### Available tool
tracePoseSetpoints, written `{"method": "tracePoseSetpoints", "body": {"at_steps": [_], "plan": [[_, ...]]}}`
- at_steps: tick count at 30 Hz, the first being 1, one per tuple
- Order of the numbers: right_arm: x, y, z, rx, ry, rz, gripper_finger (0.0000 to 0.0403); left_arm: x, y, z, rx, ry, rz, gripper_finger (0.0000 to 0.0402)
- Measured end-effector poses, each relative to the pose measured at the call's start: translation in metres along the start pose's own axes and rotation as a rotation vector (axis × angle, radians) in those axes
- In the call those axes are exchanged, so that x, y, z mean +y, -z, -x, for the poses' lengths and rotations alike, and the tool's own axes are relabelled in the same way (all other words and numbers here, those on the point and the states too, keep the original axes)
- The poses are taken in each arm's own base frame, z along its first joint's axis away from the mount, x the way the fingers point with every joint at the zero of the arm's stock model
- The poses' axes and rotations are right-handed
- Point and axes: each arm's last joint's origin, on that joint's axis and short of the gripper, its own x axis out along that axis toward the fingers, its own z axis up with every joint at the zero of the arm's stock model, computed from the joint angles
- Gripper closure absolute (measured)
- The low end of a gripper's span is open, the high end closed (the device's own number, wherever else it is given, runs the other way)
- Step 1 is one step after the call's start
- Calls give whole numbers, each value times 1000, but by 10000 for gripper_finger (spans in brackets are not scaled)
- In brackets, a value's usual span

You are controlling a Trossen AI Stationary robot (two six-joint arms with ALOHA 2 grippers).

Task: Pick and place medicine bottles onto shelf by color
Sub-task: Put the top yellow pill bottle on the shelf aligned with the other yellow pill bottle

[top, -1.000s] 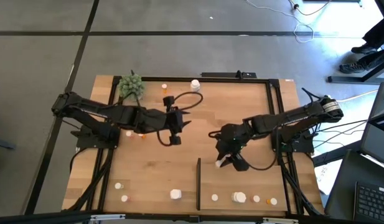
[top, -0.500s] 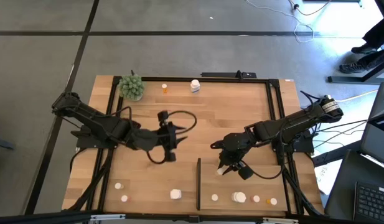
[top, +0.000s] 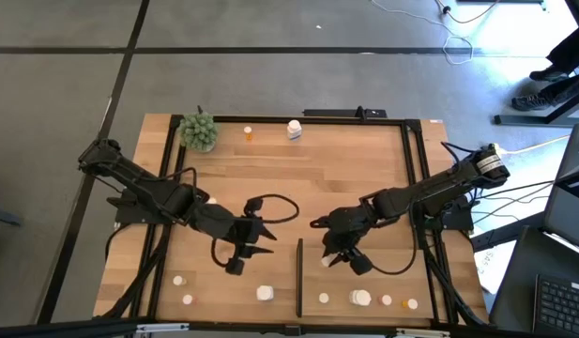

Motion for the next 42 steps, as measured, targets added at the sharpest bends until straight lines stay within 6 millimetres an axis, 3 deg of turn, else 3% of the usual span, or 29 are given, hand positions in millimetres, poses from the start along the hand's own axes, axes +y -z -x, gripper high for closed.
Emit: {"method": "tracePoseSetpoints", "body": {"at_steps": [9,13,18,30,42], "plan": [[0,-1,-2,-6,12,3,285,3,-1,0,-14,-91,-38,262],[3,1,-11,18,16,12,285,0,0,1,-16,-73,90,262],[8,2,-20,20,-5,29,285,-1,3,0,33,6,66,262],[6,8,-42,64,-24,26,285,0,5,0,45,1,65,262],[7,8,-47,56,-63,31,285,0,4,0,42,1,66,262]]}}
